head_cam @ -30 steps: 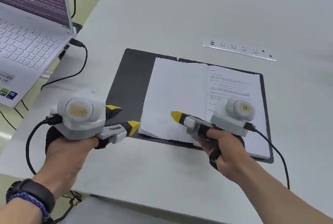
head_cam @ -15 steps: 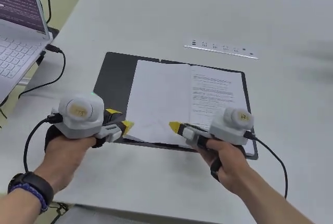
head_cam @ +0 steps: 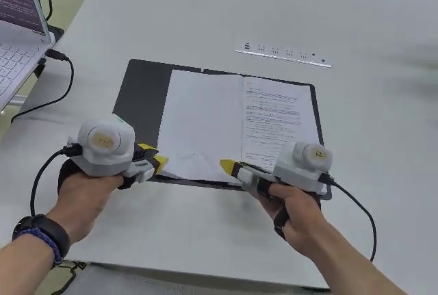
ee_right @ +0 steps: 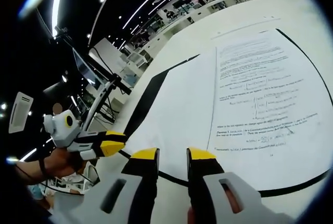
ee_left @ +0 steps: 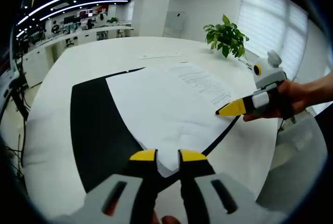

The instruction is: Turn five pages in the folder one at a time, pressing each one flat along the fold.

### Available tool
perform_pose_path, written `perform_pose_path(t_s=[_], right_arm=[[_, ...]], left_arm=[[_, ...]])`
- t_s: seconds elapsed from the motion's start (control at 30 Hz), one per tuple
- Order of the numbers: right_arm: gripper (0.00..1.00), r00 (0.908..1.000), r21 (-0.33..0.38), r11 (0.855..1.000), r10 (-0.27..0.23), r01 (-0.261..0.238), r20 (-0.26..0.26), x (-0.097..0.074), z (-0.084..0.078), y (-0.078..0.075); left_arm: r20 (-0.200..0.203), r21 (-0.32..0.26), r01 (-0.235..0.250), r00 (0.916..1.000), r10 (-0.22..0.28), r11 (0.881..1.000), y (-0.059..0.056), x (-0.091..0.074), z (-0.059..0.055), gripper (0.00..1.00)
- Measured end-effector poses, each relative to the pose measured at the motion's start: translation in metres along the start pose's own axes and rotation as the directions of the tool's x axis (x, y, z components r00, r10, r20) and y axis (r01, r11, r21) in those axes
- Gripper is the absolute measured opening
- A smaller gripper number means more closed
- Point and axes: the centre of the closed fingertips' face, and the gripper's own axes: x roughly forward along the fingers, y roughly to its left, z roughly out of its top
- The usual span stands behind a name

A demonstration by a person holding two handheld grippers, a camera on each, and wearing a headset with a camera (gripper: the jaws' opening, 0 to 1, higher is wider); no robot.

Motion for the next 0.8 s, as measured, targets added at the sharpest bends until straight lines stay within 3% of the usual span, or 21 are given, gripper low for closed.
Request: perform_pose_path(t_s=[0.4, 0.53, 0.6, 0.63, 0.7, 0.8], right_arm=[[0.19, 0.9999, 0.015, 1.0, -0.009, 0.009, 0.011, -0.006, 0.002, -0.005], [0.19, 0.9999, 0.014, 1.0, -0.01, 0.009, 0.011, -0.005, 0.003, -0.007], [0.19, 0.9999, 0.015, 1.0, -0.007, 0.007, 0.015, -0.004, 0.005, -0.006], [0.19, 0.9998, 0.015, 1.0, -0.007, 0.006, 0.016, -0.004, 0.006, -0.007], [0.18, 0.9998, 0.013, 1.0, -0.005, 0.005, 0.016, -0.002, 0.008, -0.007], [0.18, 0.9999, 0.01, 1.0, -0.003, 0.003, 0.015, 0.0, 0.009, -0.007]], left_arm=[[-0.05, -0.025, -0.004, 0.9987, 0.002, 1.0, -0.003, 0.008, -0.019, 0.06], [-0.076, -0.013, -0.009, 0.9971, 0.008, 1.0, -0.003, 0.009, -0.025, 0.02], [-0.11, -0.012, -0.031, 0.9935, 0.029, 0.999, 0.0, 0.009, -0.032, 0.0], [-0.089, -0.021, -0.022, 0.9958, 0.02, 1.0, 0.0, 0.009, -0.028, 0.0], [-0.096, -0.06, -0.025, 0.9952, 0.019, 0.998, 0.001, 0.009, -0.027, 0.0], [-0.102, -0.034, -0.029, 0.9945, 0.025, 0.999, 0.0, 0.009, -0.027, 0.0]])
